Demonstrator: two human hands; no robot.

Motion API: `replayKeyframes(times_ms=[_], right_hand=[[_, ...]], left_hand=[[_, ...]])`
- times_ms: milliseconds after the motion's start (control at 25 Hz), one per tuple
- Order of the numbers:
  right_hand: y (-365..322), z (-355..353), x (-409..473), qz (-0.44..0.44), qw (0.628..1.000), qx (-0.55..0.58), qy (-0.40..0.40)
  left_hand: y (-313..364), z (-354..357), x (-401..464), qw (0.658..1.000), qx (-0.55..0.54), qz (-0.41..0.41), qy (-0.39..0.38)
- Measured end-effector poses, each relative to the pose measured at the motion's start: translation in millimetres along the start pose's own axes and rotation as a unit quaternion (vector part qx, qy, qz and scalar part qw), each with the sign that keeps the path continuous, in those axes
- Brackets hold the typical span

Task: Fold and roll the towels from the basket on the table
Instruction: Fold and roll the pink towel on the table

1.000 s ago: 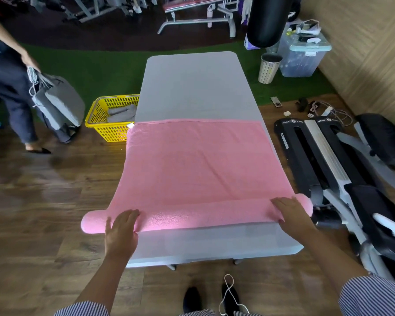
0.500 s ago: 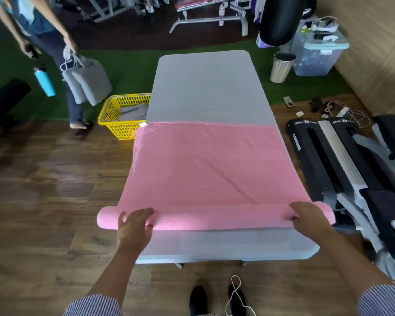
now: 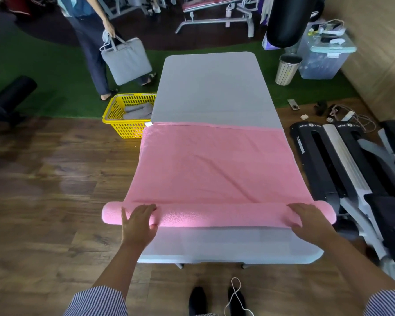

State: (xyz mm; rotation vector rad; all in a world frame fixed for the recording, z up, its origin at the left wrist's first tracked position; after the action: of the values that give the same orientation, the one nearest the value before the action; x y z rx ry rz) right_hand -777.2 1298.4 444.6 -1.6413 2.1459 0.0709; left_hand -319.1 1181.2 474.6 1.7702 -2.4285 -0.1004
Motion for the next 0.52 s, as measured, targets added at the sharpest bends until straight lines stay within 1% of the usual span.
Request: replayKeyframes(times_ms=[80, 200, 280, 320, 440, 520], right_hand=[[3.0, -2.8, -1.3, 0.017, 1.000, 0.003, -0.007], [10.0, -7.8, -2.9, 0.051, 0.998, -0.011, -0.042], [11.0, -10.5, -5.0, 0.049, 0.997, -0.026, -0.063], [10.4, -13.3, -4.5, 0.034, 0.998, -0.014, -0.049], [7.3, -25.8, -5.2, -0.015, 0.998, 0.026, 0.063], [10.6, -22.8, -8.8, -0.004, 0.995, 0.048, 0.083]], left_hand=[[3.3, -0.5, -0.6, 1.000, -0.004, 0.011, -0.014], [2.7, -4.7, -4.3, 0.998, 0.005, 0.055, -0.013], [-1.9, -6.3, -4.2, 0.998, 0.012, 0.060, -0.007], [-5.3, -8.5, -3.5, 0.998, 0.011, 0.053, 0.007], [-14.0, -12.3, -3.0, 0.999, -0.003, 0.024, 0.024], [-15.5, -6.1, -2.2, 0.999, -0.007, 0.041, 0.011]])
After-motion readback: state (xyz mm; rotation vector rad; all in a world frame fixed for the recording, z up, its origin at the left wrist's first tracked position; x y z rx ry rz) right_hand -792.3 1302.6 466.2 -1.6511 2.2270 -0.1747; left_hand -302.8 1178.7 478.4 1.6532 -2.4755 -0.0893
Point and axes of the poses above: each hand's wrist, its own x-axis towards the middle knuckle, its own z-axis out of the palm, y = z × x, the point moved 8 cm from there along x, towards the middle knuckle, and after that the axes turned 3 degrees about -y, right-handed, at the moved point
